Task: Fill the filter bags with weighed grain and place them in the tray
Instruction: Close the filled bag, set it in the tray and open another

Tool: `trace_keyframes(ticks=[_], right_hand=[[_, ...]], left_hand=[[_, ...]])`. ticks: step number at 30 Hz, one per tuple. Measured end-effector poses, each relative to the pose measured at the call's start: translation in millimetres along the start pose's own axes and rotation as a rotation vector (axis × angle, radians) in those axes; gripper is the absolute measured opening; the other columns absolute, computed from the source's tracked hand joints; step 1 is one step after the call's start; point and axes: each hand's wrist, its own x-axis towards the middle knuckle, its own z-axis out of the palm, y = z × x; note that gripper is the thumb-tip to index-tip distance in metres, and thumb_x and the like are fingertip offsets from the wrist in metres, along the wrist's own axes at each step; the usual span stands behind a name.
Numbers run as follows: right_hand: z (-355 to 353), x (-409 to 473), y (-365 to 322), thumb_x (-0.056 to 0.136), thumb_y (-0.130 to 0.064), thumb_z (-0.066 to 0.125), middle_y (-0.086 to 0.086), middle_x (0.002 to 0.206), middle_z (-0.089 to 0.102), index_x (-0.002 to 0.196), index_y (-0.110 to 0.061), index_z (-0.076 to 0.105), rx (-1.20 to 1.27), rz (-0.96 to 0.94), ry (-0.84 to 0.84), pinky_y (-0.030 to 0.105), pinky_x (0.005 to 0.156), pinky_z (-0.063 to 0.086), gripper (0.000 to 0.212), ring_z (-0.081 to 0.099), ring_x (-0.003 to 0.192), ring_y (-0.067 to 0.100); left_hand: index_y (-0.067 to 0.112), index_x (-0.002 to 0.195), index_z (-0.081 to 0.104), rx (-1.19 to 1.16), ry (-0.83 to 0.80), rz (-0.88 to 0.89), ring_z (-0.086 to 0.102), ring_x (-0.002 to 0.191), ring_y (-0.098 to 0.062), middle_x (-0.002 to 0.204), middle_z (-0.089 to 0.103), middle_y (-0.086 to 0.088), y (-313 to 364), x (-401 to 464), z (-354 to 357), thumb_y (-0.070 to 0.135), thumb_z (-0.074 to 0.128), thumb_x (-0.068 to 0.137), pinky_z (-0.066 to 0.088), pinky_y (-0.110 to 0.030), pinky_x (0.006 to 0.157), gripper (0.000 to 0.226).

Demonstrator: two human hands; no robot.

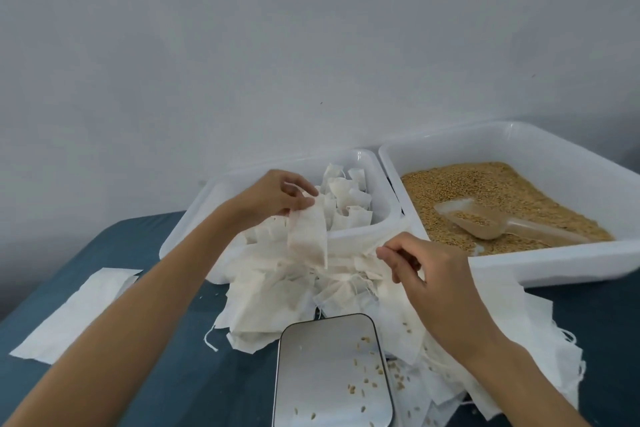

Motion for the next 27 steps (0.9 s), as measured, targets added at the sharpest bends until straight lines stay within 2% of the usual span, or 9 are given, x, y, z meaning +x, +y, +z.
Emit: trace_keyframes(ticks=[3, 5, 7, 10, 14, 16, 18, 23, 27], right_hand=[[1, 1, 2, 0.098, -0.038, 0.057, -0.010, 0.066, 0.060, 0.081, -0.025, 0.064, 0.002, -0.002, 0.000, 0.025, 0.056, 0.044, 0.022, 0.059, 0.058, 0.014], [2, 1, 3, 0.097, -0.037, 0.057, -0.011, 0.064, 0.058, 0.081, -0.024, 0.064, -0.011, -0.017, 0.007, 0.024, 0.056, 0.045, 0.022, 0.058, 0.056, 0.012], [2, 1, 3, 0.097, -0.035, 0.059, -0.013, 0.061, 0.056, 0.081, -0.022, 0.065, -0.029, -0.036, 0.014, 0.023, 0.056, 0.045, 0.021, 0.058, 0.056, 0.011], [2, 1, 2, 0.097, -0.030, 0.062, -0.016, 0.059, 0.054, 0.080, -0.021, 0.065, -0.056, -0.035, 0.007, 0.020, 0.056, 0.044, 0.020, 0.057, 0.057, 0.010], [2, 1, 2, 0.098, -0.028, 0.062, -0.021, 0.060, 0.049, 0.078, -0.020, 0.065, -0.094, -0.035, 0.001, 0.012, 0.058, 0.037, 0.021, 0.052, 0.058, 0.004], [4, 1, 5, 0.099, -0.029, 0.063, -0.020, 0.061, 0.049, 0.077, -0.020, 0.065, -0.115, -0.046, 0.013, 0.014, 0.057, 0.038, 0.023, 0.049, 0.057, 0.001], [6, 2, 7, 0.096, -0.033, 0.063, -0.016, 0.060, 0.051, 0.075, -0.019, 0.065, -0.137, -0.073, 0.040, 0.019, 0.056, 0.042, 0.025, 0.048, 0.056, 0.001], [7, 4, 10, 0.096, -0.034, 0.055, -0.015, 0.060, 0.052, 0.073, -0.019, 0.065, -0.117, -0.110, 0.076, 0.021, 0.053, 0.042, 0.029, 0.049, 0.054, 0.002], [7, 3, 9, 0.096, -0.036, 0.054, -0.016, 0.060, 0.052, 0.072, -0.021, 0.064, -0.107, -0.084, 0.073, 0.019, 0.056, 0.042, 0.029, 0.050, 0.056, 0.002]], left_hand=[[0.010, 0.093, 0.078, -0.133, 0.082, 0.017, 0.068, 0.077, -0.012, 0.077, 0.074, 0.001, 13, 10, -20, 0.004, 0.074, 0.093, 0.059, -0.027, 0.076, 0.007], [0.008, 0.091, 0.078, -0.188, 0.161, 0.029, 0.071, 0.082, -0.013, 0.083, 0.077, -0.002, 22, 20, -35, 0.004, 0.073, 0.093, 0.061, -0.025, 0.075, 0.007], [0.004, 0.090, 0.076, -0.137, 0.312, 0.054, 0.070, 0.085, -0.019, 0.085, 0.074, -0.007, 26, 33, -49, 0.002, 0.073, 0.094, 0.062, -0.027, 0.076, 0.005], [0.000, 0.091, 0.074, -0.032, 0.538, 0.026, 0.065, 0.088, -0.026, 0.086, 0.069, -0.013, 21, 57, -55, -0.002, 0.072, 0.093, 0.058, -0.040, 0.087, 0.003], [-0.004, 0.099, 0.077, 0.082, 0.707, -0.044, 0.067, 0.092, -0.029, 0.102, 0.076, -0.021, -2, 92, -38, -0.002, 0.068, 0.094, 0.057, -0.042, 0.094, 0.010], [-0.007, 0.100, 0.078, 0.148, 0.771, -0.088, 0.070, 0.102, -0.035, 0.105, 0.076, -0.023, -17, 107, -33, -0.003, 0.065, 0.094, 0.056, -0.044, 0.096, 0.015], [-0.008, 0.098, 0.078, 0.215, 0.768, -0.141, 0.070, 0.106, -0.038, 0.105, 0.076, -0.024, -30, 117, -31, -0.004, 0.061, 0.094, 0.055, -0.042, 0.096, 0.017], [-0.009, 0.098, 0.078, 0.399, 0.555, -0.196, 0.069, 0.107, -0.041, 0.107, 0.076, -0.026, -48, 119, -13, -0.003, 0.059, 0.095, 0.055, -0.042, 0.093, 0.020], [-0.010, 0.101, 0.076, 0.435, 0.582, -0.151, 0.068, 0.107, -0.040, 0.109, 0.075, -0.024, -48, 117, -7, -0.007, 0.055, 0.095, 0.055, -0.043, 0.092, 0.022]])
